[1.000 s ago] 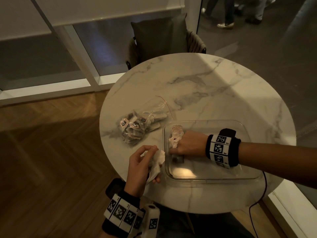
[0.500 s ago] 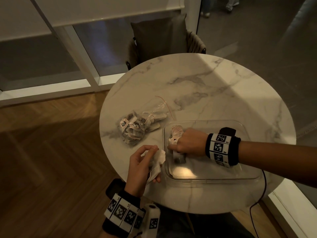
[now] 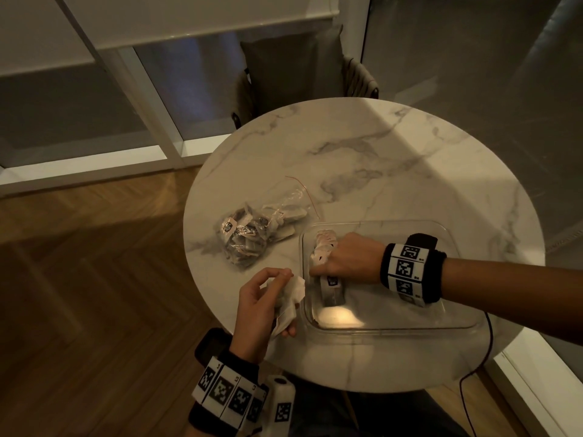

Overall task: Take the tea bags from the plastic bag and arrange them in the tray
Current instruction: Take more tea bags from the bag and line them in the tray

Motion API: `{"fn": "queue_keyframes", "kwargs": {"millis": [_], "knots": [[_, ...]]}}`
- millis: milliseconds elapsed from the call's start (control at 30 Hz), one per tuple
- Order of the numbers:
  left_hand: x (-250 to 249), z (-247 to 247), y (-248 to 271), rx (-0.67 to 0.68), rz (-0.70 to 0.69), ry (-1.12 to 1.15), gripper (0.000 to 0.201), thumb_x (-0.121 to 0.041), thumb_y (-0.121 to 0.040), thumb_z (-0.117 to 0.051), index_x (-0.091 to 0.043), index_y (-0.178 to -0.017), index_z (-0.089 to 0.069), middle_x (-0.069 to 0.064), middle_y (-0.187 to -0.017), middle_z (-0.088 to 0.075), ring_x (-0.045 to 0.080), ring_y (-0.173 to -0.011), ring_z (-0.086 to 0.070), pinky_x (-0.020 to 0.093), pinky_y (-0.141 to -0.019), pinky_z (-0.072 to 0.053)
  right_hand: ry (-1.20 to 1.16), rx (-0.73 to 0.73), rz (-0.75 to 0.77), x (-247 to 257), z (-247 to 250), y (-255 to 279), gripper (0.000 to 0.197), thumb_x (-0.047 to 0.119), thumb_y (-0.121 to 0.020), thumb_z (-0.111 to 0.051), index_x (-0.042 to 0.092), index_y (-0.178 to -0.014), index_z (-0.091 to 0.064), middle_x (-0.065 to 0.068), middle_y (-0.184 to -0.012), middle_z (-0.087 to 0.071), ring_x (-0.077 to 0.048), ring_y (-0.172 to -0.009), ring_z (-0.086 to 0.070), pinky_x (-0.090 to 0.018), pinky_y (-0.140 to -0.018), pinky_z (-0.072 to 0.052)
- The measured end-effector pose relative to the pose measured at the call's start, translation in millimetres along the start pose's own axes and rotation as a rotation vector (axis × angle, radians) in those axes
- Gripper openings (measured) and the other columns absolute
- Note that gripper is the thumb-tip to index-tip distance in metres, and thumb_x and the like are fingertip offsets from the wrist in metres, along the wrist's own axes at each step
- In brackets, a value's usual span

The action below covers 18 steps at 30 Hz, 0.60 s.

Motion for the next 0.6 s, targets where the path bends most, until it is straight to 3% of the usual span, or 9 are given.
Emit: {"fn": "queue_keyframes", "kwargs": {"millis": [33,100,167,233,267,333,400,467,600], "knots": [[0,0,1,0.002,0.001,0.002,0.024,-0.019,-0.096,-0.056,0.004,-0.092,-0.06,0.02,-0.059,-0.055,0.022,-0.03,-0.041,0.02,-0.034,-0.036,-0.053,0.086,-0.06,-5,-4,4,0.039,0.019,-0.095,-0.055,0.031,-0.131,-0.053,-0.003,-0.101,-0.069,-0.024,-0.079,-0.066,-0.028,-0.057,-0.036],[0,1,2,0.004,0.006,-0.005,0.025,-0.019,-0.097,-0.055,0.006,-0.092,-0.062,0.02,-0.06,-0.055,0.022,-0.03,-0.041,0.019,-0.033,-0.036,-0.217,0.105,-0.162,-13,2,15,0.046,0.02,-0.097,-0.048,0.032,-0.141,-0.043,-0.007,-0.107,-0.068,-0.028,-0.088,-0.065,-0.031,-0.065,-0.041],[0,2,3,0.004,0.019,-0.012,0.026,-0.017,-0.098,-0.054,0.007,-0.094,-0.064,0.02,-0.06,-0.054,0.021,-0.031,-0.042,0.018,-0.032,-0.034,-0.421,0.001,-0.322,-23,5,27,0.042,0.021,-0.091,-0.055,0.03,-0.132,-0.053,-0.001,-0.093,-0.071,-0.02,-0.08,-0.065,-0.026,-0.065,-0.039],[0,1,3,0.004,0.039,-0.014,0.026,-0.014,-0.098,-0.054,0.008,-0.093,-0.067,0.018,-0.06,-0.054,0.019,-0.029,-0.04,0.017,-0.032,-0.031,-0.784,-0.113,-0.533,-34,2,39,0.031,0.015,-0.084,-0.066,0.021,-0.114,-0.066,0.003,-0.079,-0.073,-0.011,-0.069,-0.066,-0.022,-0.064,-0.045],[-2,0,3,0.013,0.051,-0.008,0.024,-0.012,-0.097,-0.054,0.007,-0.092,-0.068,0.017,-0.06,-0.055,0.018,-0.029,-0.039,0.017,-0.032,-0.029,-1.006,-0.151,-0.653,-38,-2,43,0.026,0.009,-0.081,-0.07,0.014,-0.107,-0.07,-0.002,-0.075,-0.074,-0.012,-0.066,-0.069,-0.019,-0.063,-0.05],[-8,-6,4,0.056,0.069,0.001,0.023,-0.01,-0.096,-0.055,0.007,-0.092,-0.07,0.015,-0.061,-0.057,0.016,-0.028,-0.038,0.016,-0.032,-0.028,-1.426,-0.162,-0.88,-40,-8,50,0.021,-0.001,-0.081,-0.072,0.002,-0.101,-0.07,-0.017,-0.081,-0.075,-0.021,-0.07,-0.073,-0.021,-0.065,-0.058],[-15,-15,4,0.112,0.075,-0.022,0.023,-0.008,-0.096,-0.055,0.008,-0.092,-0.069,0.013,-0.061,-0.061,0.016,-0.026,-0.038,0.016,-0.032,-0.028,-1.701,-0.042,-1.022,-34,-13,52,0.02,-0.005,-0.085,-0.067,-0.004,-0.104,-0.067,-0.026,-0.094,-0.072,-0.026,-0.078,-0.071,-0.03,-0.075,-0.061],[-20,-24,3,0.154,0.073,-0.063,0.022,-0.008,-0.095,-0.056,0.009,-0.092,-0.069,0.017,-0.058,-0.059,0.016,-0.026,-0.041,0.016,-0.031,-0.028,-1.73,0.107,-1.041,-25,-16,51,0.018,-0.005,-0.087,-0.064,-0.001,-0.104,-0.064,-0.025,-0.095,-0.071,-0.027,-0.082,-0.069,-0.035,-0.083,-0.06],[-18,-37,0,0.167,0.102,-0.113,0.021,-0.007,-0.094,-0.058,0.011,-0.093,-0.068,0.022,-0.061,-0.059,0.017,-0.026,-0.044,0.015,-0.031,-0.03,-1.537,0.22,-1.008,-16,-30,43,0.016,0.001,-0.086,-0.068,0.011,-0.097,-0.063,-0.005,-0.077,-0.068,-0.014,-0.068,-0.066,-0.023,-0.065,-0.056]]}}
Point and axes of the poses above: each hand's wrist, its own y-axis away from the middle knuckle, its own z-axis out of the back of the hand, x = y × z, the point moved 3 cm from there along -y, towards the middle knuckle
